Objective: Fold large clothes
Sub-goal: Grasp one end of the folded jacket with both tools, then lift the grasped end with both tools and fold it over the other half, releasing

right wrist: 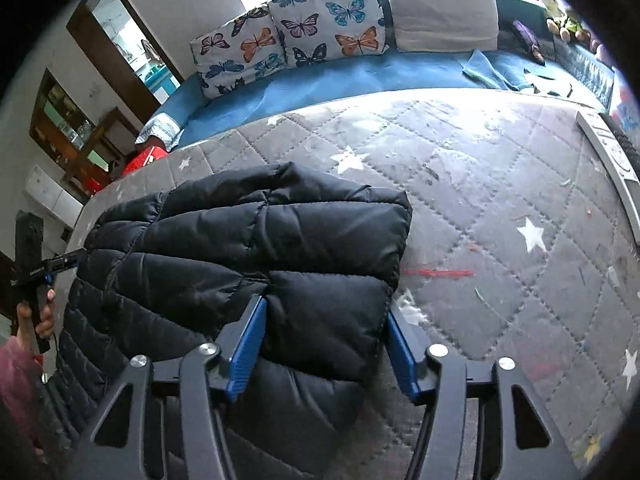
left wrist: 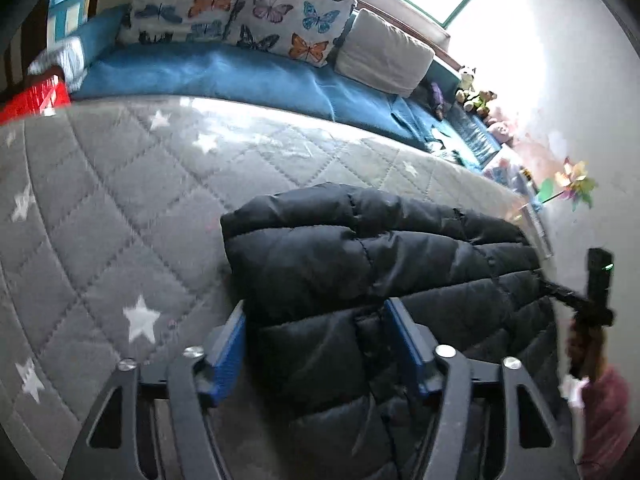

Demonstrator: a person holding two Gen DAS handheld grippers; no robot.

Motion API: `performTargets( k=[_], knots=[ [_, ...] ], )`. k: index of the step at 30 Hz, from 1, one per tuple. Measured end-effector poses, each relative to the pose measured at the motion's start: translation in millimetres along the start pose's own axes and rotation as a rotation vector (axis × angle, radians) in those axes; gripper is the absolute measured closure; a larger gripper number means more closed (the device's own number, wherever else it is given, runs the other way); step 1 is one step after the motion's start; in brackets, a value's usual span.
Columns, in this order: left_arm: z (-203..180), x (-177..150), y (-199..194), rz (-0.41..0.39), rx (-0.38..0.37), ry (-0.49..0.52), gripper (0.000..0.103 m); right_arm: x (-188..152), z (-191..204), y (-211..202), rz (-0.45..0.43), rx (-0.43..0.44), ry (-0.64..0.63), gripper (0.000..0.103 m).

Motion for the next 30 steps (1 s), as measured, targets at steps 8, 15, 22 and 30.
performTargets(
  k=[8,15,22,30],
  knots=[
    [-19.9,7.7,-15.0,-0.062,0.031,0.008,0.090,8.4,16.1,-16.3,-0.039,-0.019,-0.025,0.079],
    [-67.8,12.7,-106.3,-0.214,-0.057,0.040,0.092,15.4,61.2,-83.5,-0.133,0.044,-0.076,0.082],
    [-121.4,-36.0,-245.2,-0.404,-0.150,0.122,0.093,-13.7,118.5,-177.9,-0.239,0.068,-0.189,0.083],
    [-132.7,-157.2,-364.2,-0.552,-0.238,0.146,0.093,-99.4,159.7,-259.4,-0.342,0.079,-0.285,0.083]
  ],
)
Point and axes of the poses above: each gripper's, at about its wrist camera, not at the fingertips, and y roughly the way its jaws point, z to its left, x to its top, the point moved 10 cm from there along y, roughly the way its jaws point, and after that the axes turned 3 degrees about x, right-handed, at the moved point
